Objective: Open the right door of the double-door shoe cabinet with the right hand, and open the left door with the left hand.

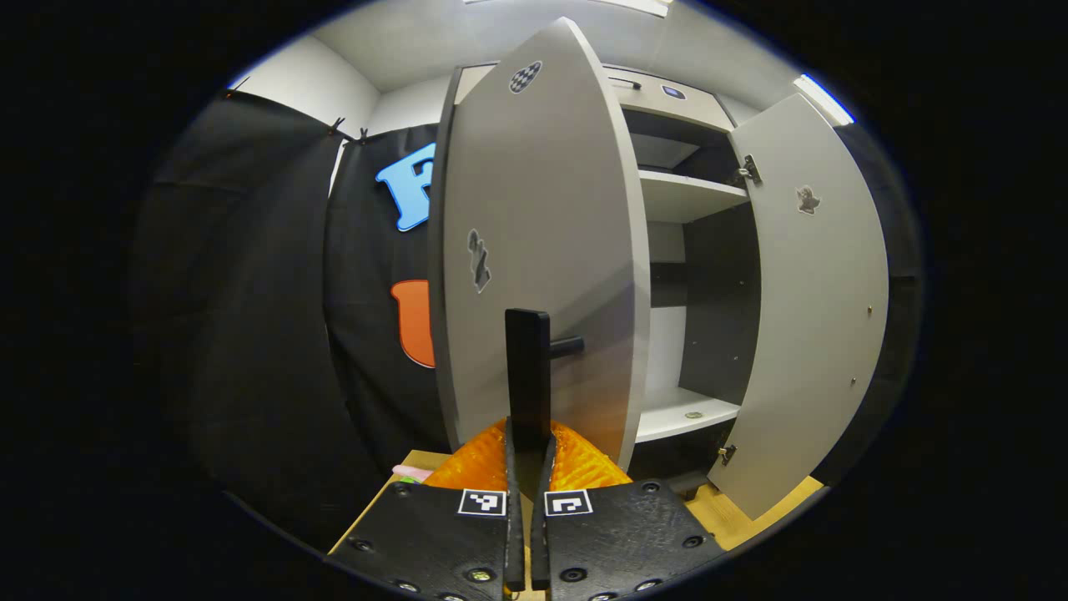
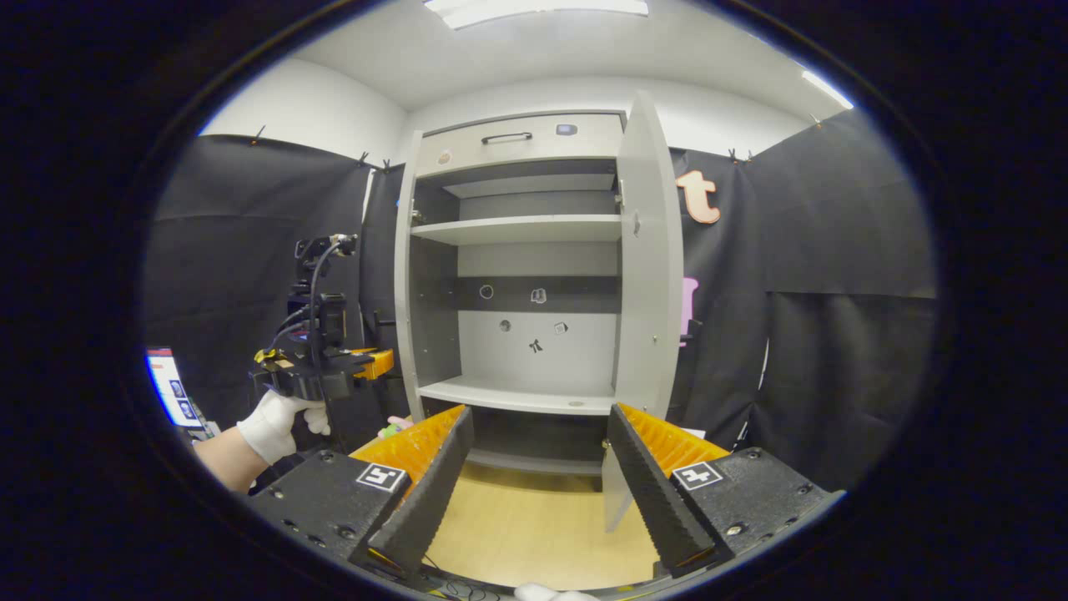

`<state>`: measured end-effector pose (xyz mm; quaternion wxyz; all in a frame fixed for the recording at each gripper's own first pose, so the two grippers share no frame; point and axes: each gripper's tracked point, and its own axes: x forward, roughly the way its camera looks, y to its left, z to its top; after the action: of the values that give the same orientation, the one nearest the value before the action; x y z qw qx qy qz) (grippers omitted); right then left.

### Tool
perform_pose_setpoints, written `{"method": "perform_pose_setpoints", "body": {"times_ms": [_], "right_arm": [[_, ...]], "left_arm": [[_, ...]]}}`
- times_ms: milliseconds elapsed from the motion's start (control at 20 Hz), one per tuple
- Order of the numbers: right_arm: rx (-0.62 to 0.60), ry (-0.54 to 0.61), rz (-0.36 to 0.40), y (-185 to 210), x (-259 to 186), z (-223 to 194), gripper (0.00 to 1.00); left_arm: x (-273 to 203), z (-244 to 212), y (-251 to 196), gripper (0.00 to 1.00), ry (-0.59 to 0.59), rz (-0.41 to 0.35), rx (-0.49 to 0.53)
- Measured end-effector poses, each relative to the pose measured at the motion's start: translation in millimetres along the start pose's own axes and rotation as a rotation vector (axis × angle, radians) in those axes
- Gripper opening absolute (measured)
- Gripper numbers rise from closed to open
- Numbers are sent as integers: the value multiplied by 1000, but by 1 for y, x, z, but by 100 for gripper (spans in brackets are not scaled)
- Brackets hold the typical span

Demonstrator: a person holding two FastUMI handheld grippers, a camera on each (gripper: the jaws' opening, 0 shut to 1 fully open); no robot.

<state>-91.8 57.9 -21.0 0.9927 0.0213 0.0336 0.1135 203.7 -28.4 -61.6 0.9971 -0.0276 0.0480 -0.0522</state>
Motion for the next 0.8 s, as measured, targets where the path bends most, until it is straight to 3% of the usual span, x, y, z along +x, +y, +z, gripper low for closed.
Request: {"method": "perform_pose_setpoints", "body": {"times_ms": [550,800], "right_arm": [[-1,0,55,21,15,0,97],[6,5,82,33,22,-1,97]], "left_arm": [[-12,-3,44,0,-1,17,12],[-16,-9,87,0,8,102,47]]}}
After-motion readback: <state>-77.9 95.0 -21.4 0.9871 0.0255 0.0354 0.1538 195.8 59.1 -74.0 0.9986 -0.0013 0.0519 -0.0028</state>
